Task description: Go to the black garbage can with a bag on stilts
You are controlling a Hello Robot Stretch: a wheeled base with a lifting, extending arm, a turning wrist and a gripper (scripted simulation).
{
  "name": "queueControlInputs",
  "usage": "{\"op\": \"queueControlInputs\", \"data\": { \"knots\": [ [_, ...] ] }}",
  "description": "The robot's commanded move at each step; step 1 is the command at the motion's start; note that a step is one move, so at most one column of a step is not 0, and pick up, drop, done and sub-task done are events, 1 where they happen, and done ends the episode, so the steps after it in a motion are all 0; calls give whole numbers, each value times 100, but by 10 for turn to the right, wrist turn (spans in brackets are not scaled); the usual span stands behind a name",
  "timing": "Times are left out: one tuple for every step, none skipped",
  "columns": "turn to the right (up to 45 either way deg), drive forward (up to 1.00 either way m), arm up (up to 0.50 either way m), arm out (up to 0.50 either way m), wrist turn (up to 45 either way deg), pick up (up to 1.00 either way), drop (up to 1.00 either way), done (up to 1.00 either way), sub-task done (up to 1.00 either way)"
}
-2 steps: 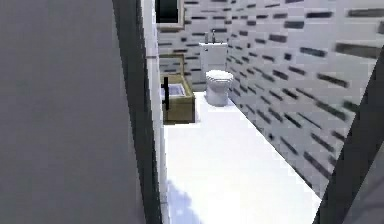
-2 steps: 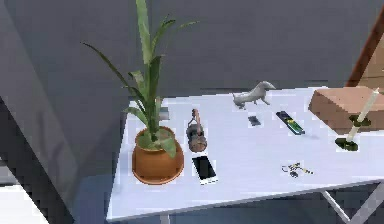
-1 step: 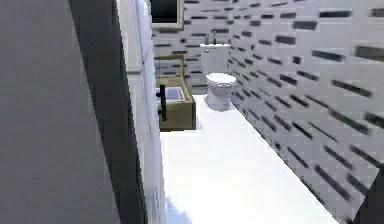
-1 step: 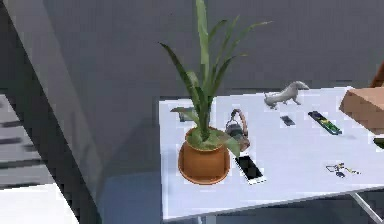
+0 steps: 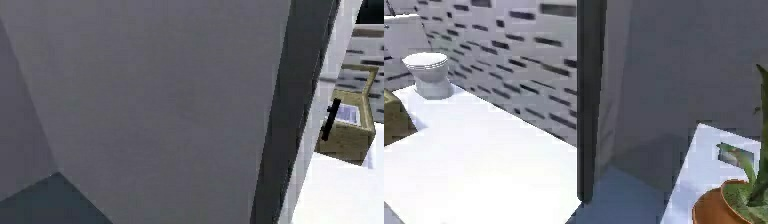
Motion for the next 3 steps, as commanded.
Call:
{"op": "queueControlInputs", "data": {
  "knots": [
    [-450,0,0,0,0,0,0,0,0],
    [-90,0,0,0,0,0,0,0,0],
    [0,5,0,0,0,0,0,0,0]
  ]
}}
